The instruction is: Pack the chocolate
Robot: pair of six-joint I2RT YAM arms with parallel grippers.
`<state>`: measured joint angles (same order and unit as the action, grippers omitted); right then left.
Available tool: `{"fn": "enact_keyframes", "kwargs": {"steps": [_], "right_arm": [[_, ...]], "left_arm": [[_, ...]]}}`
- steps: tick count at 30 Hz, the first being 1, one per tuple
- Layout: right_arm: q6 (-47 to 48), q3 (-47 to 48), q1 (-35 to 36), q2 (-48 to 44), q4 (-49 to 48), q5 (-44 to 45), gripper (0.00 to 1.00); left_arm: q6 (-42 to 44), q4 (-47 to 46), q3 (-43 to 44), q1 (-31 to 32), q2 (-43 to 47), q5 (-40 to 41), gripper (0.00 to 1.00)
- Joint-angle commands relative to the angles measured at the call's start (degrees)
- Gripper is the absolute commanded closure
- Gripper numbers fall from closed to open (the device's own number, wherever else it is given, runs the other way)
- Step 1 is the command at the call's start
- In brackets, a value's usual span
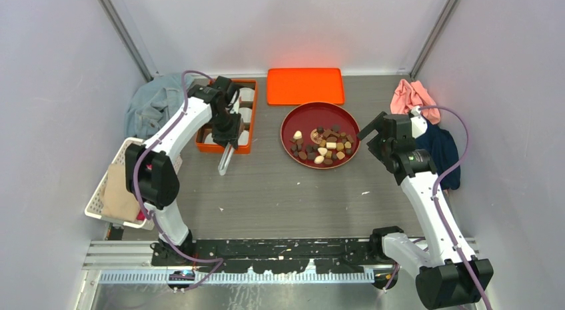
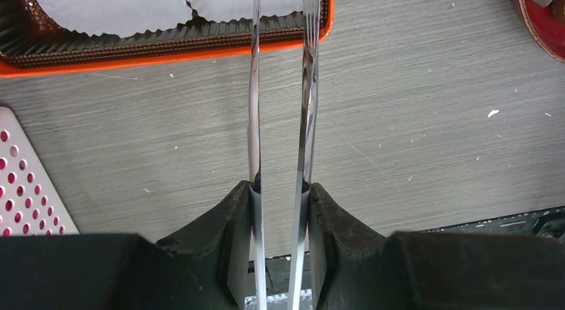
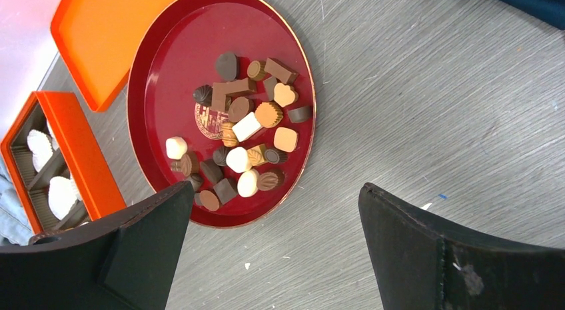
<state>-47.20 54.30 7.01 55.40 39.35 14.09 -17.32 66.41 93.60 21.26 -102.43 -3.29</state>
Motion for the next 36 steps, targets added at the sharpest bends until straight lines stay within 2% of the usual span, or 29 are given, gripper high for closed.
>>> {"fn": "enact_keyframes", "kwargs": {"steps": [1,9,17,31,36], "right_arm": [[-0.44,0.81,0.0,-0.44,-2.46,-0.11,0.0],[-0.57,-0.16,0.02,-1.58,-2.12,0.21,0.0],[-0.35,-0.21,0.02,-1.45,-2.22,0.16,0.0],[-0.55,-0.71,-0.02,-1.72,-2.21,0.26,0.0],[-0.64,-0.73,-0.04,-1.44,-2.27,0.06,0.0]], "left_arm": [[-0.11,-2.25,-0.14,0.01,2.26,0.45,1.0],[0.54,-2.26,0.73,-0.16,-1.5,2.53,0.98],[-0.6,-3.49,-0.97,-0.16,-2.86,2.89,0.9],[-0.96,-3.31,-3.48,-0.16,-1.97,4.37,0.66],[-0.96,-3.11,-3.3,-0.16,-1.64,4.23,0.63]]}}
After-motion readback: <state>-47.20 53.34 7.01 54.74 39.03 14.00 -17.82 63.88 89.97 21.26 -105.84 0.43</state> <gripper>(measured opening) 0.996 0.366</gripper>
